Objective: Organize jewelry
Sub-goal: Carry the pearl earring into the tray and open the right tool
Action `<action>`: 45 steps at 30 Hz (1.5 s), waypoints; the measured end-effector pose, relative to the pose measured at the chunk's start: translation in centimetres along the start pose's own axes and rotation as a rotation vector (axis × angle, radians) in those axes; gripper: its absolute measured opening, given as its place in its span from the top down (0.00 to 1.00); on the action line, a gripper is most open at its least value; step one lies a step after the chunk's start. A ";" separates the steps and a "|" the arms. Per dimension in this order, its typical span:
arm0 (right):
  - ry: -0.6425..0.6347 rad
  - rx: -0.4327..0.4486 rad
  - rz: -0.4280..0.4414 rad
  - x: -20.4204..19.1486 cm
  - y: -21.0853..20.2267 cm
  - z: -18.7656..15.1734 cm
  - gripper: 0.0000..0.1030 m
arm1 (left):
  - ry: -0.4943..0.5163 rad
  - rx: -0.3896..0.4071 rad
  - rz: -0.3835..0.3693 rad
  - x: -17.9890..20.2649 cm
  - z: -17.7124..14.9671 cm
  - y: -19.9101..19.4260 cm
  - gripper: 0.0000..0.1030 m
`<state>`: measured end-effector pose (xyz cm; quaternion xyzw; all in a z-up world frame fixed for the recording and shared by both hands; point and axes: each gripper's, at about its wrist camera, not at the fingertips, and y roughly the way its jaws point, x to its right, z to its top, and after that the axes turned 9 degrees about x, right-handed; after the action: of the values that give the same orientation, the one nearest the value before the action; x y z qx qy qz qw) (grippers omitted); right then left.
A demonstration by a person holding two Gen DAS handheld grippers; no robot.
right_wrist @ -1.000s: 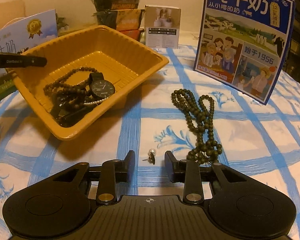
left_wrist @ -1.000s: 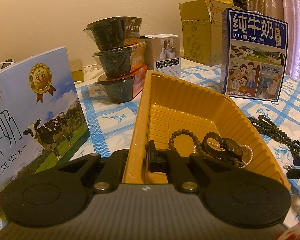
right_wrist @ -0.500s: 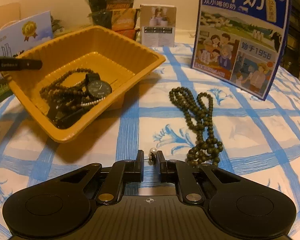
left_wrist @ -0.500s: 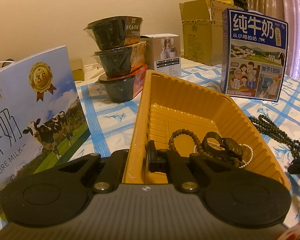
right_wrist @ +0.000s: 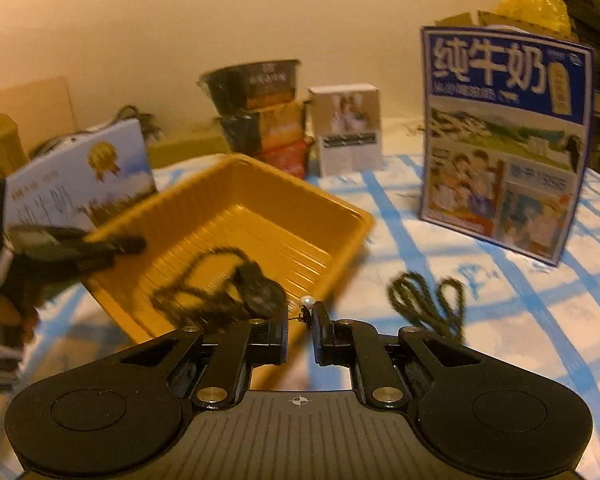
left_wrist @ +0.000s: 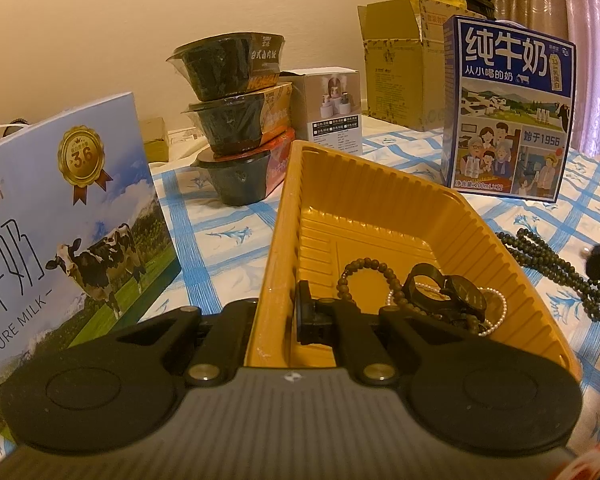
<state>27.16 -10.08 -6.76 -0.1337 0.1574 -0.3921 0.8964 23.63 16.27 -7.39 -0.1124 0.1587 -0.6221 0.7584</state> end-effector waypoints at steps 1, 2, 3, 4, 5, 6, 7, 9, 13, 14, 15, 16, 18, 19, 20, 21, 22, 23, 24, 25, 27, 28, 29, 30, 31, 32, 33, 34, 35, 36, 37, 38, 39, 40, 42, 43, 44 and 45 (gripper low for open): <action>0.004 0.003 0.012 -0.3 0.3 0.3 0.89 | 0.000 0.000 0.000 0.0 0.0 0.0 0.96; 0.010 0.007 0.025 -0.7 0.6 0.6 0.89 | 0.000 0.000 0.000 0.0 0.0 0.0 0.96; 0.016 0.006 0.041 -1.1 1.0 0.8 0.89 | 0.001 0.001 0.000 0.0 0.0 0.0 0.96; 0.023 0.006 0.056 -1.4 1.4 0.9 0.89 | 0.001 0.000 0.000 0.0 0.0 0.0 0.96; 0.031 0.006 0.067 -1.8 1.8 1.1 0.89 | 0.001 0.000 0.000 0.0 0.0 0.0 0.96; 0.037 0.001 0.080 -2.1 2.2 1.1 0.89 | 0.001 0.000 -0.001 0.0 0.0 0.0 0.96; 0.042 -0.002 0.095 -2.5 2.7 1.2 0.89 | 0.001 0.000 -0.001 0.0 0.0 0.0 0.96; 0.054 -0.011 0.118 -3.1 3.6 1.2 0.89 | 0.001 0.000 -0.001 0.0 0.1 0.0 0.96; 0.041 -0.046 0.163 -4.3 5.6 0.8 0.89 | 0.005 0.002 -0.005 0.1 0.1 0.0 0.96; 0.036 -0.052 0.170 -4.4 6.1 0.7 0.89 | 0.005 0.002 -0.006 0.1 0.2 0.0 0.96; 0.032 -0.057 0.177 -4.6 6.6 0.6 0.89 | 0.005 0.003 -0.006 0.1 0.2 0.0 0.96; 0.030 -0.065 0.186 -4.8 7.1 0.5 0.89 | 0.005 0.003 -0.006 0.1 0.2 0.0 0.96; 0.020 -0.074 0.190 -5.2 8.0 0.3 0.89 | 0.004 0.003 -0.006 0.1 0.2 0.0 0.96; 0.016 -0.075 0.192 -5.4 8.4 0.2 0.88 | 0.005 0.003 -0.006 0.1 0.2 0.0 0.96; 0.014 -0.078 0.194 -5.5 8.8 0.1 0.88 | 0.006 0.003 -0.006 0.1 0.2 0.0 0.96; 0.017 -0.076 0.192 -5.5 8.9 0.0 0.88 | 0.006 0.003 -0.006 0.1 0.3 0.0 0.96; 0.022 -0.069 0.186 -5.5 9.1 0.1 0.88 | 0.004 0.003 -0.006 0.1 0.3 0.1 0.96; 0.025 -0.071 0.185 -5.5 9.4 0.2 0.88 | 0.004 0.004 -0.006 0.1 0.4 0.1 0.96; 0.028 -0.072 0.180 -5.5 9.6 0.3 0.85 | 0.005 0.005 -0.006 0.1 0.4 0.1 0.96; 0.033 -0.064 0.172 -5.5 9.6 0.5 0.81 | 0.005 0.005 -0.007 0.1 0.4 0.1 0.96; 0.051 -0.039 0.173 -5.1 9.1 0.7 0.46 | 0.004 0.006 -0.008 0.2 0.5 0.1 0.96; 0.063 -0.018 0.172 -4.9 8.7 0.8 0.42 | 0.005 0.006 -0.008 0.2 0.5 0.1 0.96; 0.069 0.001 0.167 -4.8 8.3 0.9 0.41 | 0.004 0.006 -0.007 0.2 0.5 0.1 0.96; 0.070 0.008 0.164 -4.7 7.9 1.0 0.41 | 0.003 0.006 -0.007 0.1 0.5 0.1 0.96; 0.074 0.008 0.159 -4.5 7.5 1.0 0.41 | 0.002 0.005 -0.007 0.1 0.5 0.1 0.96; 0.085 0.009 0.152 -4.2 6.9 1.0 0.41 | 0.001 0.006 -0.007 0.1 0.5 0.0 0.96; 0.096 0.010 0.143 -3.9 6.4 0.9 0.40 | 0.002 0.007 -0.006 0.2 0.5 0.0 0.96; 0.105 0.013 0.136 -3.6 5.7 0.9 0.40 | 0.002 0.006 -0.006 0.2 0.5 0.0 0.96; 0.116 0.015 0.128 -3.2 5.0 0.7 0.39 | 0.002 0.006 -0.007 0.1 0.5 0.0 0.96; 0.123 0.014 0.114 -2.8 4.3 0.5 0.37 | 0.001 0.005 -0.006 0.1 0.5 0.0 0.96; 0.129 0.011 0.096 -2.3 3.7 0.3 0.37 | 0.002 0.004 -0.006 0.1 0.5 0.0 0.96; 0.137 0.008 0.081 -1.7 3.0 0.1 0.35 | 0.002 0.004 -0.006 0.1 0.4 0.0 0.96; 0.140 0.003 0.063 -1.1 2.5 -0.2 0.33 | 0.002 0.004 -0.006 0.1 0.4 0.0 0.96; 0.142 -0.004 0.037 -0.4 1.9 -0.5 0.33 | 0.003 0.004 -0.005 0.1 0.4 0.0 0.96; 0.143 -0.020 -0.014 1.2 0.9 -1.2 0.33 | 0.001 0.004 -0.004 0.1 0.4 0.0 0.96; 0.149 -0.026 -0.044 2.1 0.4 -1.5 0.32 | 0.001 0.004 -0.003 0.1 0.4 0.1 0.96; 0.156 -0.032 -0.068 2.9 -0.1 -1.7 0.32 | 0.001 0.004 -0.002 0.1 0.4 0.1 0.96; 0.163 -0.038 -0.091 3.7 -0.5 -2.0 0.32 | 0.002 0.004 -0.001 0.1 0.4 0.1 0.96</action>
<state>28.46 -13.40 -9.07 -0.1255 0.2308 -0.4388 0.8593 23.86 16.18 -7.10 -0.1104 0.1579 -0.6229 0.7582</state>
